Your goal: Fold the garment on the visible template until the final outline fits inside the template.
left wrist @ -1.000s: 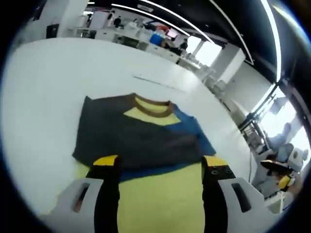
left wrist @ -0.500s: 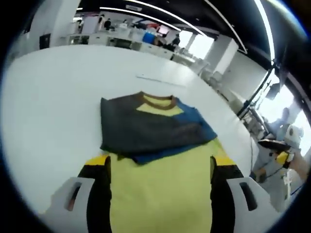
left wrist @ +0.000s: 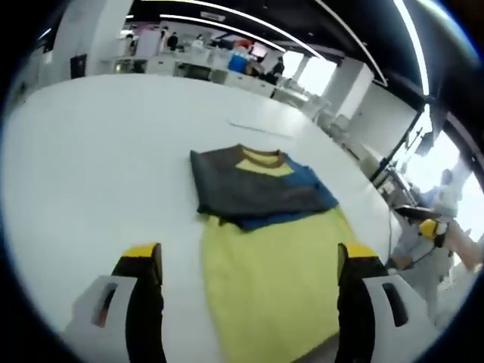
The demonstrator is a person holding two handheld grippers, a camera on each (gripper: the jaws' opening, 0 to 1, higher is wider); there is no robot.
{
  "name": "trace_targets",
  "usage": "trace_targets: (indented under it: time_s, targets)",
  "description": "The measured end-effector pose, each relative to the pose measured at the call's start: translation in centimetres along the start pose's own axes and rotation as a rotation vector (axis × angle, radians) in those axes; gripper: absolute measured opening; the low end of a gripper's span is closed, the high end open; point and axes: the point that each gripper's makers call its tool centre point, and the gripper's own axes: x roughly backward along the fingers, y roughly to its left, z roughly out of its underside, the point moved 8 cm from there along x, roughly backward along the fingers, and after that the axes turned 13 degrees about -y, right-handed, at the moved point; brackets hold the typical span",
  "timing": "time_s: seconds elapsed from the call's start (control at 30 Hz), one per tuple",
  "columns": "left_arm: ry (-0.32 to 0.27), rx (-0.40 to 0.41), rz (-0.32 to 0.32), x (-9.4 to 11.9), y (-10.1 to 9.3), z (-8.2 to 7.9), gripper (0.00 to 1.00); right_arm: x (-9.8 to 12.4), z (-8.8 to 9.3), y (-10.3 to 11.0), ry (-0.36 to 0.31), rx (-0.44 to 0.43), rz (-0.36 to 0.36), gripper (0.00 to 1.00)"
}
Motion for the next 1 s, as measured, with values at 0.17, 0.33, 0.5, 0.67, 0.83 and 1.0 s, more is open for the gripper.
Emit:
trace_targets:
  time_s: [0.17, 0.33, 0.5, 0.67, 0.83, 1.0]
  targets:
    - [-0.012, 0.005, -0.005, 1.8, 0.5, -0.1, 0.99, -0.1, 0.1, 0.2, 0.007, 0.004, -0.006, 0.89]
    - [-0.02, 0.008, 0.0, 3.7, 0.8, 0.1, 0.99, 0.2, 0.2, 0.2, 0.009, 0.0, 0.002, 0.89]
    - [-0.011, 0.004, 0.035, 5.2, 0.7, 0.4, 0.99, 1.0, 0.5, -0.1, 0.01, -0.003, 0.017, 0.89]
    - [0.005, 0.0, 0.04, 6.6, 1.1, 1.0, 0.99, 1.9, 0.9, -0.7, 0.023, -0.005, 0.042, 0.89]
    - [0.007, 0.03, 0.048, 7.9, 1.5, 1.7, 0.99, 2.9, 1.2, -1.3, 0.03, -0.01, 0.062, 0.89]
    - [0.014, 0.04, 0.04, 9.0, 1.7, 2.4, 0.99, 3.4, 1.3, -1.3, 0.014, -0.02, 0.059, 0.9]
